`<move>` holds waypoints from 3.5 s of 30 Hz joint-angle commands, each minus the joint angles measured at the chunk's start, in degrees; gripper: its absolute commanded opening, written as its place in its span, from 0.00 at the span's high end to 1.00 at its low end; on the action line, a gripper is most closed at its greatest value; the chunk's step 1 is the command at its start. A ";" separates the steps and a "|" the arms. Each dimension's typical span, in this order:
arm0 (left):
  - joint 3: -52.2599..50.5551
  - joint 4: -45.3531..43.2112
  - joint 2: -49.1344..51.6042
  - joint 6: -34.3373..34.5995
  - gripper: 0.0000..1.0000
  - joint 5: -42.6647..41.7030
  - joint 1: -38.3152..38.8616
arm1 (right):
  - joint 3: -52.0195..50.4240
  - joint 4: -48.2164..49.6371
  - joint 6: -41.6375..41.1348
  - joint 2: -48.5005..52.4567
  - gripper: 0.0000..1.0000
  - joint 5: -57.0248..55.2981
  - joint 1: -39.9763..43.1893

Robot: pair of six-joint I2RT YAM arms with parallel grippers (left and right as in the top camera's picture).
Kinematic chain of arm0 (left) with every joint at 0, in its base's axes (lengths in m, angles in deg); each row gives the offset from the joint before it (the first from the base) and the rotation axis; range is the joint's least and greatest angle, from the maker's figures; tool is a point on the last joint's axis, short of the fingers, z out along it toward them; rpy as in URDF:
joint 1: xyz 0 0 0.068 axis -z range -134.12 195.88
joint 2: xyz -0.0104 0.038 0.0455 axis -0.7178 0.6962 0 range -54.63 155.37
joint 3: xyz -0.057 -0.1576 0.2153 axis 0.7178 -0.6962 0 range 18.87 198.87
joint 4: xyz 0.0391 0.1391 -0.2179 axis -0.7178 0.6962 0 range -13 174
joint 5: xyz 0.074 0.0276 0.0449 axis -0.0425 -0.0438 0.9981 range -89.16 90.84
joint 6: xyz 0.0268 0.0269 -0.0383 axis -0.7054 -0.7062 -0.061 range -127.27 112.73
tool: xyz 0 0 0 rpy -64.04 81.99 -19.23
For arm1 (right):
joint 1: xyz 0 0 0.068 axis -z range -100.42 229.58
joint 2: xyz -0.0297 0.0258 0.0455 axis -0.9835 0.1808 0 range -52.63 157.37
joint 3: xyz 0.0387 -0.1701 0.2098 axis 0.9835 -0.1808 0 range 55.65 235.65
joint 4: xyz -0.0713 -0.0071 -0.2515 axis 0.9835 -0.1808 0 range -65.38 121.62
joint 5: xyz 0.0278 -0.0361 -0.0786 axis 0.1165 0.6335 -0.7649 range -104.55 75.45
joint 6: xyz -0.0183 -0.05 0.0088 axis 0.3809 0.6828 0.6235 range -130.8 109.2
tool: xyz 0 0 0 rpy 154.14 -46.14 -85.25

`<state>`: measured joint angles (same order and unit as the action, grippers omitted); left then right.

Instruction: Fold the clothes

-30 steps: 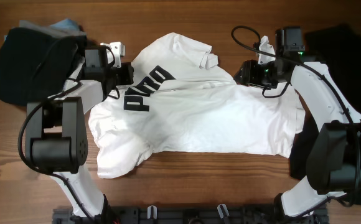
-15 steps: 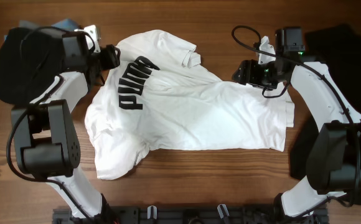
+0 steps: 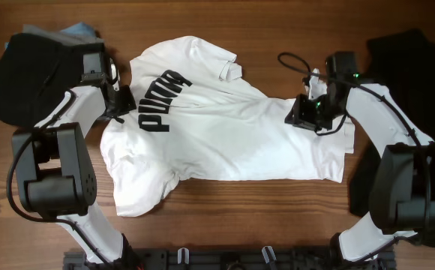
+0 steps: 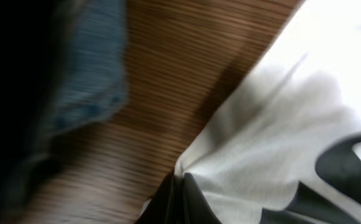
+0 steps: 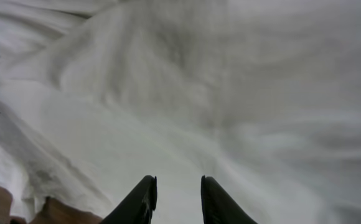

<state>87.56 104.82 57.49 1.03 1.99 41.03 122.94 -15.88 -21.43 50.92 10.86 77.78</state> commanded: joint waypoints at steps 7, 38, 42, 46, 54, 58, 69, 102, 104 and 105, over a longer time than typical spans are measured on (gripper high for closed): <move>1.75 0.24 -6.60 2.86 0.27 -0.61 -0.96 | -11.58 19.06 -12.59 0.28 0.85 -11.23 0.02; -16.85 9.31 -6.99 6.56 0.91 -9.70 4.90 | -8.13 14.32 -6.58 -2.36 0.35 -12.26 15.08; -16.85 9.46 -6.99 6.54 0.88 -9.38 4.68 | -8.00 19.98 -6.49 0.44 0.40 2.45 22.84; -16.85 9.46 -6.99 6.56 0.87 -9.35 4.68 | -7.61 19.91 -7.50 0.52 0.30 3.45 27.26; -16.85 9.27 -6.99 6.54 0.83 -9.38 4.68 | -7.72 25.09 -9.18 7.52 0.78 -0.57 26.14; -16.85 9.25 -6.99 6.54 0.81 -9.35 4.68 | -7.56 32.11 -9.33 7.56 0.92 4.33 26.14; -16.85 9.07 -6.99 6.54 0.80 -9.35 4.68 | 3.17 40.30 -10.84 7.37 0.23 15.96 26.14; -16.81 10.99 -7.21 3.93 0.66 -9.42 -1.07 | 3.52 -30.03 -9.20 -17.59 0.43 -25.64 26.14; -16.81 11.08 -7.21 3.93 0.62 -9.40 -1.07 | 3.52 -28.44 -8.83 -17.53 0.30 -25.66 26.14; -16.81 11.19 -7.21 3.93 0.60 -9.40 -1.07 | 3.52 -27.74 -8.83 -17.51 0.27 -25.64 26.14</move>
<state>73.75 115.57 47.02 6.34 -16.70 41.38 126.15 -44.95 -29.82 33.28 -12.17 104.01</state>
